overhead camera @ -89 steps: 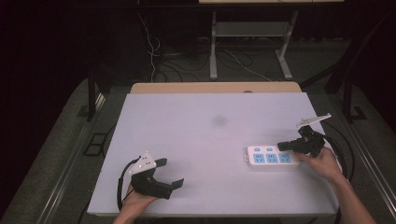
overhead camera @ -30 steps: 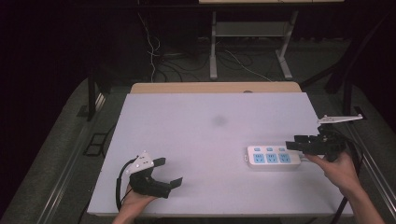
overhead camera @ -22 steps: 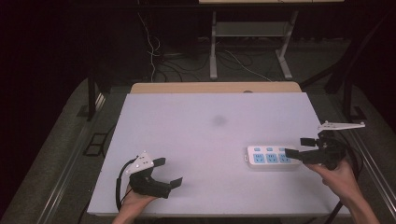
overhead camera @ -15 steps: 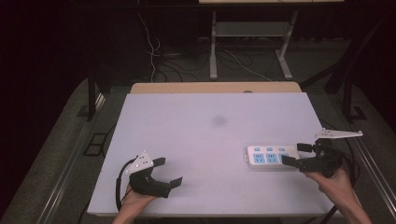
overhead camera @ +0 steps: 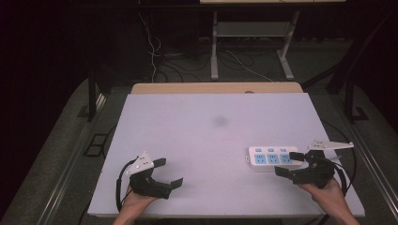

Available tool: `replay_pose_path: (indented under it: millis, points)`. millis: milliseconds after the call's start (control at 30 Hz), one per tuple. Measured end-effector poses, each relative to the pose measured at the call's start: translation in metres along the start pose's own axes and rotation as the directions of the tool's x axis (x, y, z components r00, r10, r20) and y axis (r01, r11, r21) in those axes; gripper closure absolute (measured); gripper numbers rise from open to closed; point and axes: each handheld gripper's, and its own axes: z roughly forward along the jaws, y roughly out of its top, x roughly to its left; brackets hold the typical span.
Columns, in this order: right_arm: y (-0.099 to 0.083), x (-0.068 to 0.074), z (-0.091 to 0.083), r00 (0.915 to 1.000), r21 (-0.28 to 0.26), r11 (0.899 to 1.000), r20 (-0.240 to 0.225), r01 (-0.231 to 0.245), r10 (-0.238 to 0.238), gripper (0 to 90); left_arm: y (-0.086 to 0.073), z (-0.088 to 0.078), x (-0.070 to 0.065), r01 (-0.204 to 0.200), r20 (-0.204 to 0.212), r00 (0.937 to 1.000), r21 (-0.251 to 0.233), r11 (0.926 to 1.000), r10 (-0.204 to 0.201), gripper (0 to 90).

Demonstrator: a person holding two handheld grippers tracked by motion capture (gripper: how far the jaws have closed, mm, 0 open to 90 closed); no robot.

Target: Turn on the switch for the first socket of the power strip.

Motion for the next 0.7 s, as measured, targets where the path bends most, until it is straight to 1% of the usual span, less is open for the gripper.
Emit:
replay_pose_path:
  millis: [67,167,333,700]
  points:
    - [-0.002,0.003,0.003,0.9998,0.003,1.0,-0.011,0.014,-0.014,0.3,0.0,0.0,0.0,-0.001,0.001,1.0,0.0,1.0,0.001,0.0]
    - [-0.005,0.005,0.006,0.9997,0.005,1.0,-0.019,0.019,-0.019,0.3,0.0,0.0,0.0,-0.003,0.003,1.0,0.002,1.0,0.003,0.0]
    - [-0.015,0.009,0.016,0.9988,0.012,0.999,-0.038,0.031,-0.03,0.3,0.0,0.0,0.0,-0.002,0.004,1.0,0.002,1.0,0.002,0.0]
    - [-0.028,0.01,0.027,0.9983,0.031,0.999,-0.045,0.039,-0.037,0.3,-0.001,0.002,0.0,-0.001,0.004,1.0,0.007,1.0,0.001,0.0]
